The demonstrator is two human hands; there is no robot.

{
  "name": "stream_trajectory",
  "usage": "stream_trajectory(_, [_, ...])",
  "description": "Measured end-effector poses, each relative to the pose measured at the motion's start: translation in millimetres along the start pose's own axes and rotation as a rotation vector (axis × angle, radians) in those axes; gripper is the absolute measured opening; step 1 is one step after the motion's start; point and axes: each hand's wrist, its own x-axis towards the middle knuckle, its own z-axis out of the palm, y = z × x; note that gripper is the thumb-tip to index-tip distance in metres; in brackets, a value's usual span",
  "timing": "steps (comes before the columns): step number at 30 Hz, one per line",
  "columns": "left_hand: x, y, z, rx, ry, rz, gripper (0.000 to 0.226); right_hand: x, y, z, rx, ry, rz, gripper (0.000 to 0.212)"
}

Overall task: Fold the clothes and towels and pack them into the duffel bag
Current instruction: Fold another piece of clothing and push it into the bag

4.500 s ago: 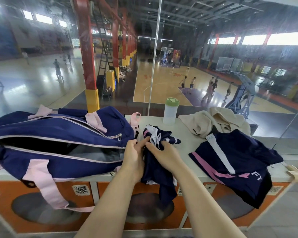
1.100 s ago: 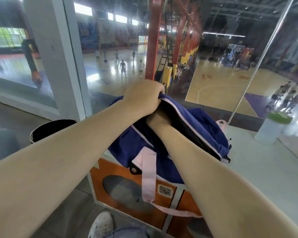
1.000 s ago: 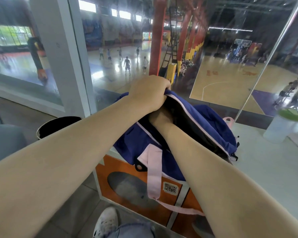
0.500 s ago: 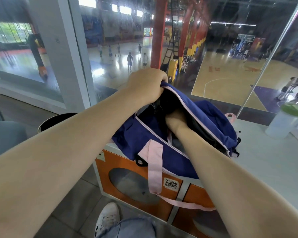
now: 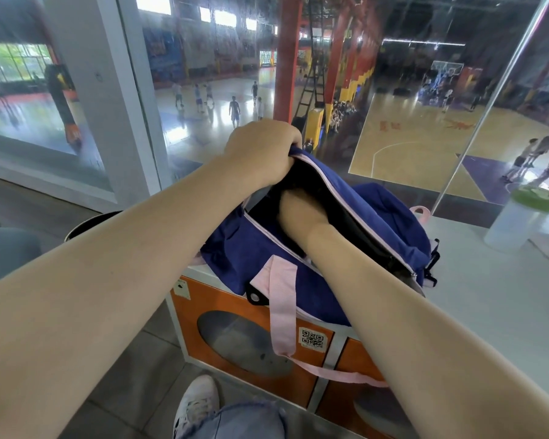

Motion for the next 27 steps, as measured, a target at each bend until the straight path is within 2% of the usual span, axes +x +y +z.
stream_trajectory(2, [-1.2,1.4,1.5,-0.003,0.003,0.012,0.027,7.2,-3.5,5.2,0.019,-0.102,0.003,0.032])
stream_trajectory(5, [-1.5,-0.6,3.5,-0.005,0.013,0.032,0.027,13.1,-12.3,8.1,0.013,-0.158,-0.030,0.032])
stream_trajectory(9, [-1.2,-1.5,6.5,-0.015,0.024,0.049,0.029,17.1,-19.7,28.0,-0.051,-0.282,-0.121,0.043])
stream_trajectory(12, [-1.2,-1.0,11.1,-0.011,0.022,0.052,0.029,19.4,-19.9,43.0,-0.106,-0.344,-0.102,0.051])
stream_trajectory(15, [-1.6,-2.7,12.8,-0.024,0.003,0.037,0.029,17.5,-12.2,36.4,0.022,-0.471,-0.116,0.046])
stream_trajectory(17, [-2.5,-3.3,12.1,-0.027,-0.001,0.029,0.027,17.2,-6.1,27.5,0.051,-0.397,-0.126,0.039])
stream_trajectory(19, [-3.5,-3.3,11.2,-0.028,0.000,0.030,0.026,17.3,2.4,23.9,0.019,-0.170,-0.106,0.034])
stream_trajectory(21, [-3.6,-2.6,10.0,-0.030,-0.004,0.030,0.026,13.2,9.7,23.9,-0.003,-0.075,-0.069,0.041])
stream_trajectory(23, [-3.3,-2.4,9.9,-0.030,-0.010,0.032,0.028,11.8,16.3,26.8,0.025,-0.116,-0.049,0.048])
stream_trajectory(27, [-6.3,-4.8,12.5,-0.016,-0.027,0.024,0.030,17.6,24.5,37.1,0.166,-0.193,-0.030,0.047])
